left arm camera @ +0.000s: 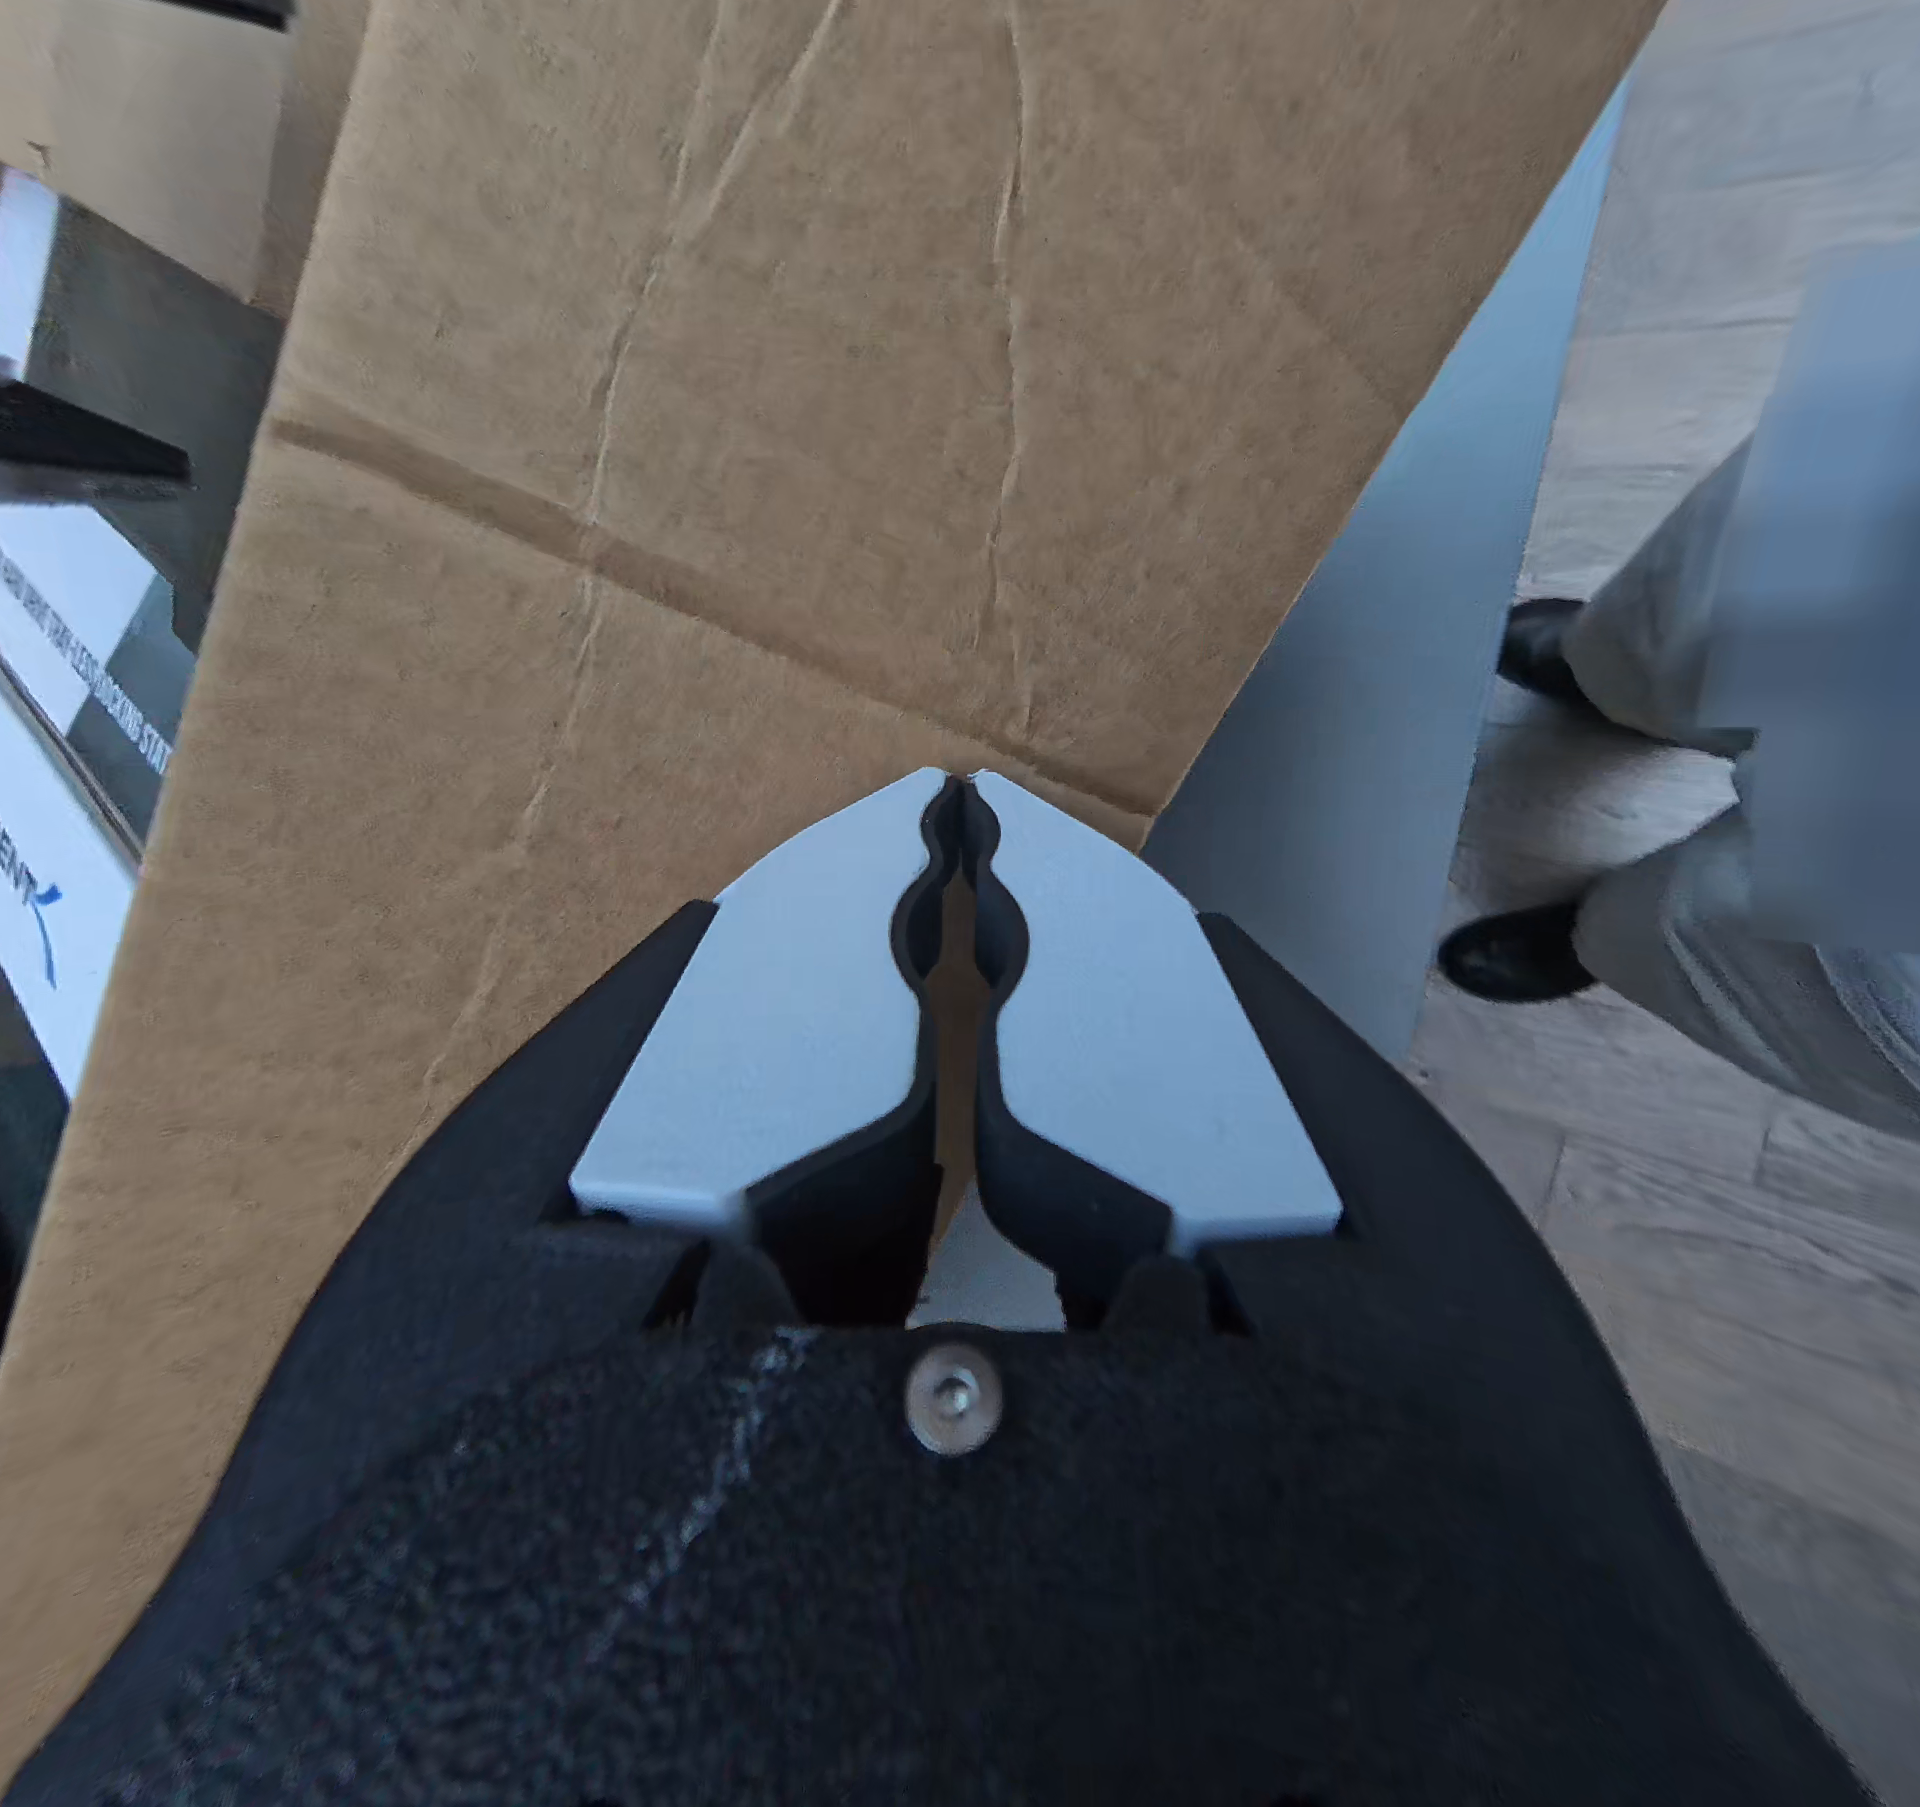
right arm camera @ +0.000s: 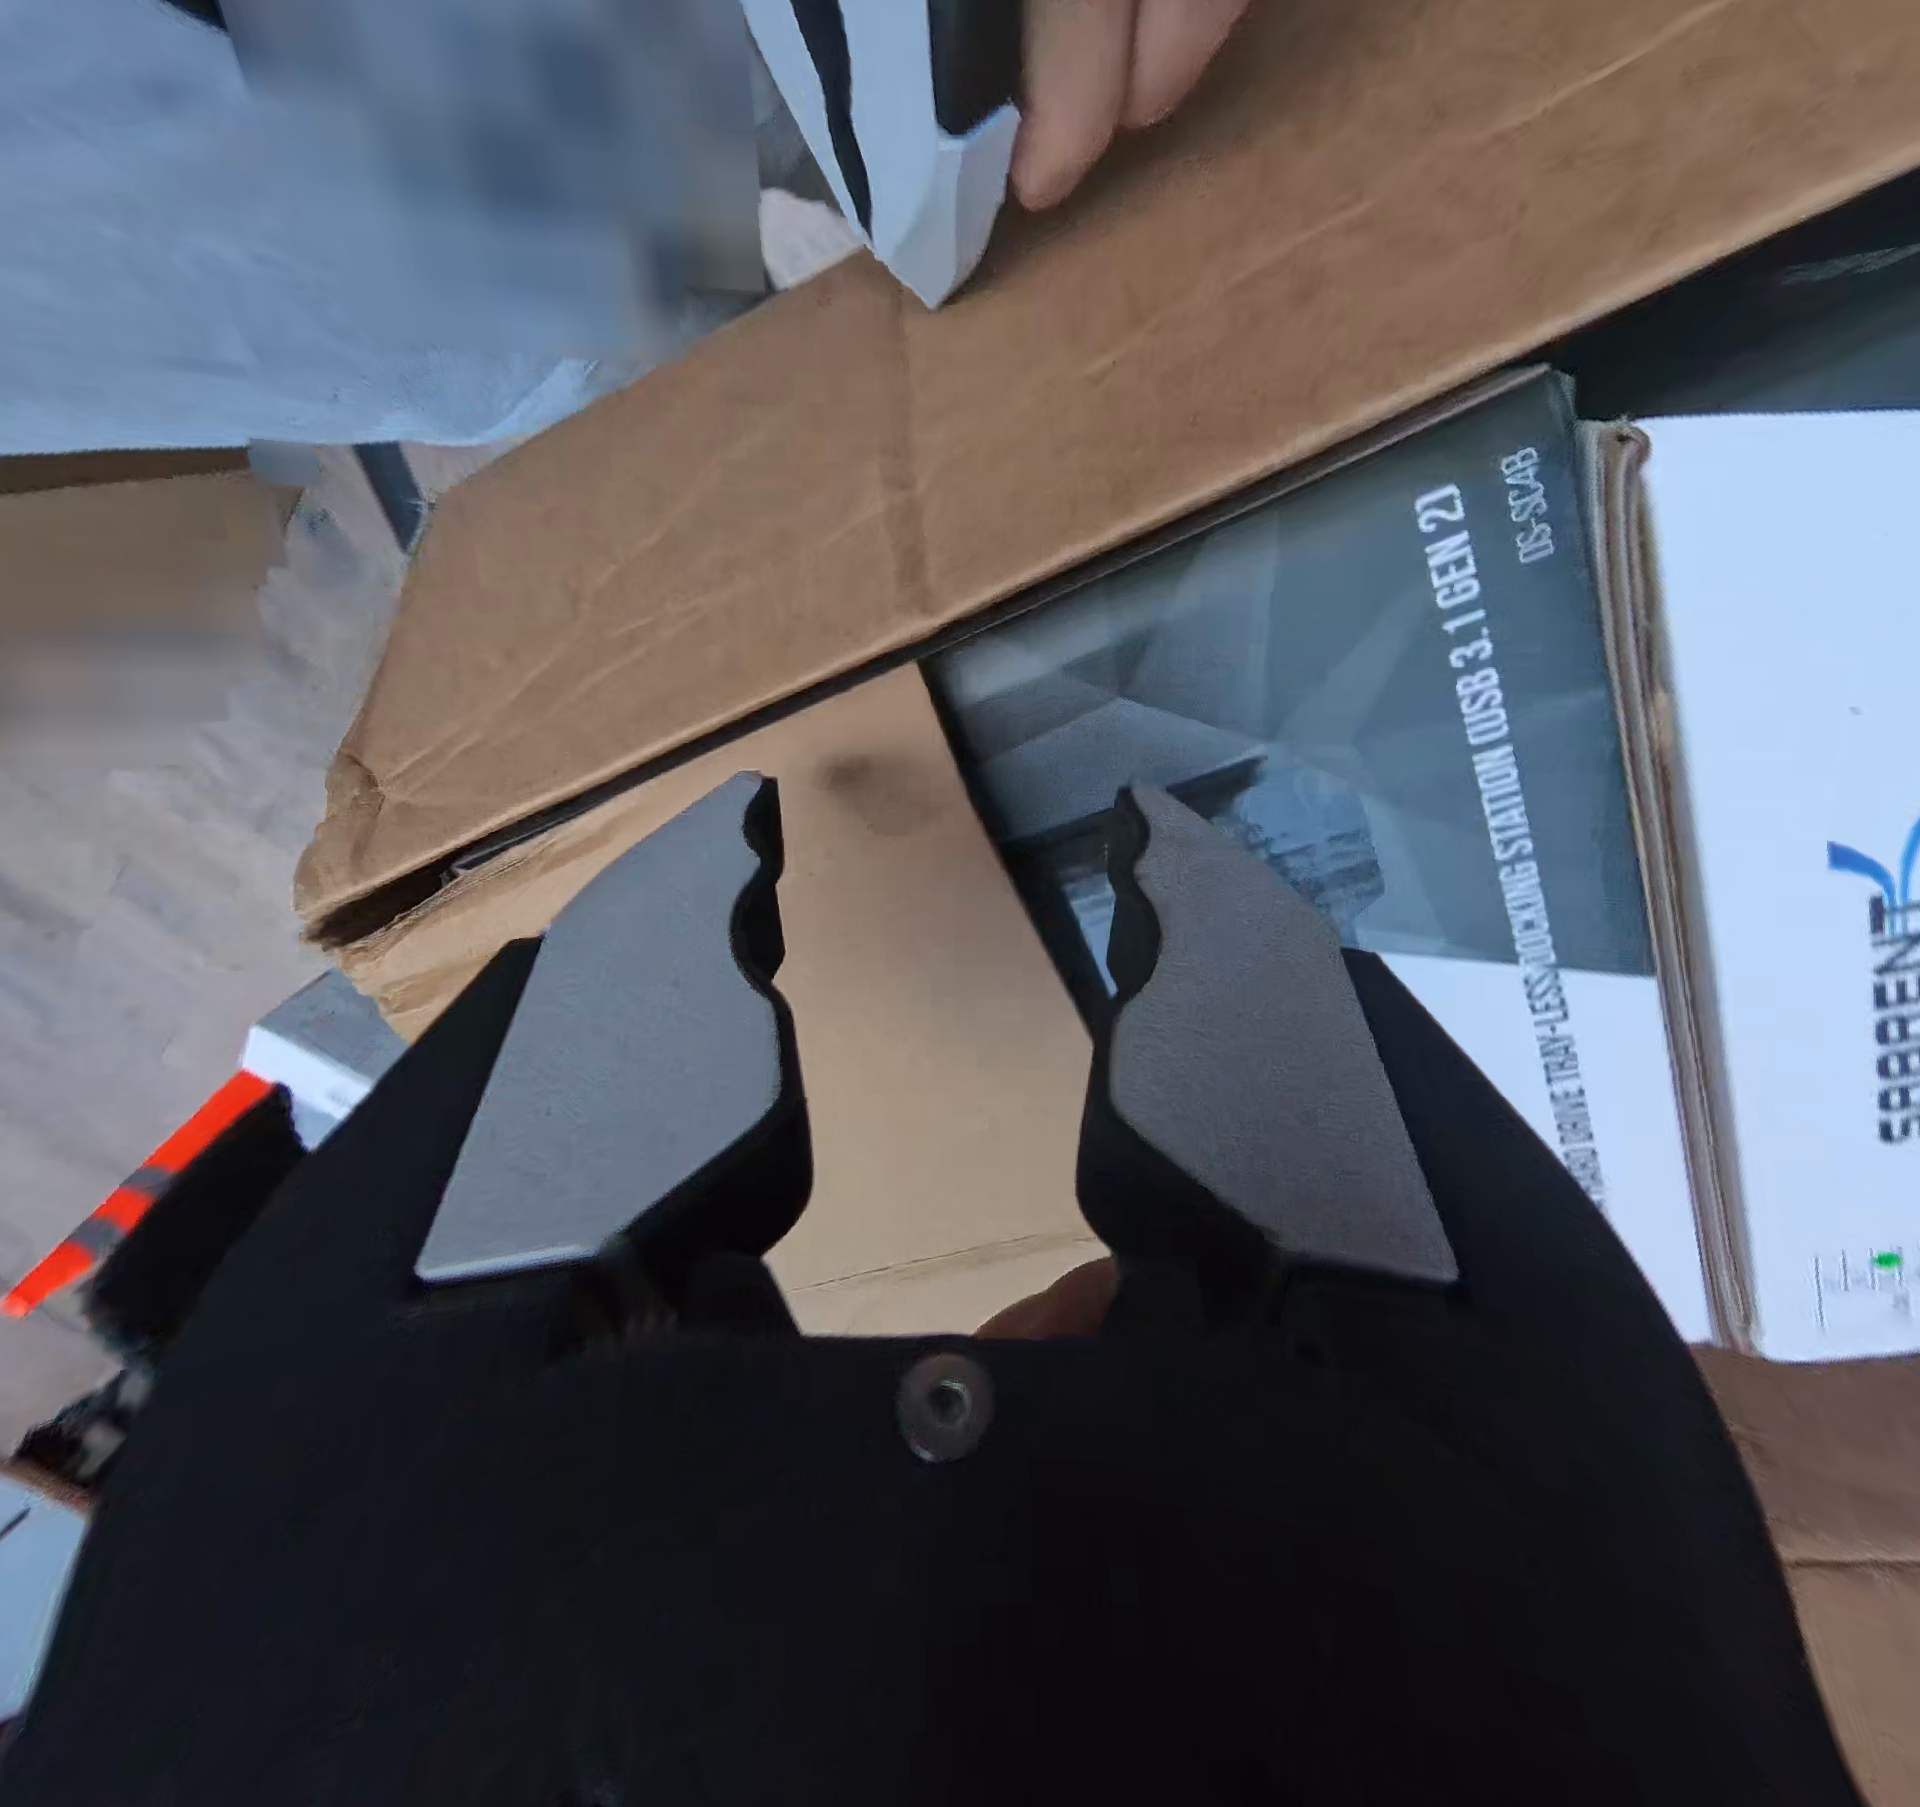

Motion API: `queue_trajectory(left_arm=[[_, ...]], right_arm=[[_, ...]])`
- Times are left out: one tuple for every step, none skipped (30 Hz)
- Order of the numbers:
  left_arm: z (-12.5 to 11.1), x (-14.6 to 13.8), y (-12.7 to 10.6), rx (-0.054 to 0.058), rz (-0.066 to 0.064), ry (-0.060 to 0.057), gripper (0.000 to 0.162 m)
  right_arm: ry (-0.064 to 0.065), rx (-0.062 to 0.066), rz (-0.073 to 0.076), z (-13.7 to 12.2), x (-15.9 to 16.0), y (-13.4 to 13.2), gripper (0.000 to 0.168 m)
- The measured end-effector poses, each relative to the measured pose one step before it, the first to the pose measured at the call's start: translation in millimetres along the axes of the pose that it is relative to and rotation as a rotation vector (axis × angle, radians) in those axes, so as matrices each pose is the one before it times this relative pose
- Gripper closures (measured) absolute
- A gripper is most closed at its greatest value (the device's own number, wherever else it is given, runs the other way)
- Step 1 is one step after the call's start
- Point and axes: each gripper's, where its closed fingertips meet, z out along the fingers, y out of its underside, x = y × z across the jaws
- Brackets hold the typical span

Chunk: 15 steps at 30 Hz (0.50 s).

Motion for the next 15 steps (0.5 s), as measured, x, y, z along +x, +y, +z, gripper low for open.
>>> queue_trajectory(left_arm=[[6.36,-3.22,0.39,0.0341,-0.0166,-0.0255,0.162],[3.95,-2.16,-0.19,0.0346,-0.0260,-0.0123,0.162],[1.67,-0.84,-0.38,0.0344,-0.0323,0.0010,0.162],[0.53,-0.57,-0.56,0.0322,-0.0332,0.0043,0.162],[-0.08,0.02,-0.26,0.0241,-0.0285,0.0042,0.162],[-2.05,1.19,-0.91,0.0221,-0.0149,0.0067,0.162],[-4.55,2.81,-1.10,0.0194,-0.0066,0.0138,0.162],[-6.42,3.45,-1.84,0.0192,-0.0046,0.0137,0.162],[-8.08,3.74,-2.28,0.0188,-0.0035,0.0110,0.162],[-8.92,3.26,-3.36,0.0182,0.0019,0.0070,0.162],[-8.97,-0.25,-2.87,0.0077,0.0087,-0.0172,0.162],[-8.25,-3.00,-0.48,-0.0154,0.0259,-0.0305,0.162],[-7.32,-3.53,1.90,-0.0356,0.0347,-0.0277,0.162],[-6.83,-2.66,0.93,-0.0292,0.0351,-0.0158,0.162],[-6.57,-2.52,-0.53,-0.0192,0.0327,-0.0086,0.162]], right_arm=[[-0.0417,-0.0449,-0.0098,6.34,1.78,-0.38,0.110],[-0.0598,-0.0642,0.0030,6.03,-2.27,4.40,0.112],[-0.0491,-0.0518,0.0100,3.44,-2.32,3.97,0.116],[-0.0345,-0.0345,0.0060,-0.67,-1.98,2.55,0.122],[-0.0417,-0.0390,0.0116,-0.93,-5.06,4.16,0.126],[-0.0287,-0.0262,0.0143,1.30,-5.08,2.79,0.125],[0.0007,-0.0063,0.0090,0.56,-1.61,-0.27,0.133],[0.0094,-0.0102,0.0068,-2.31,-0.97,0.40,0.134],[0.0127,-0.0061,0.0032,-7.17,-1.94,1.05,0.138],[0.0211,0.0046,0.0033,-11.59,-3.07,2.23,0.141],[0.0273,0.0127,0.0120,-13.94,-4.47,4.36,0.143],[0.0293,0.0247,0.0224,-14.15,-6.50,5.14,0.146],[0.0289,0.0298,0.0286,-12.93,-8.81,5.88,0.148],[0.0324,0.0287,0.0303,-11.63,-10.66,6.55,0.149],[0.0355,0.0259,0.0300,-11.47,-11.79,7.31,0.150]])
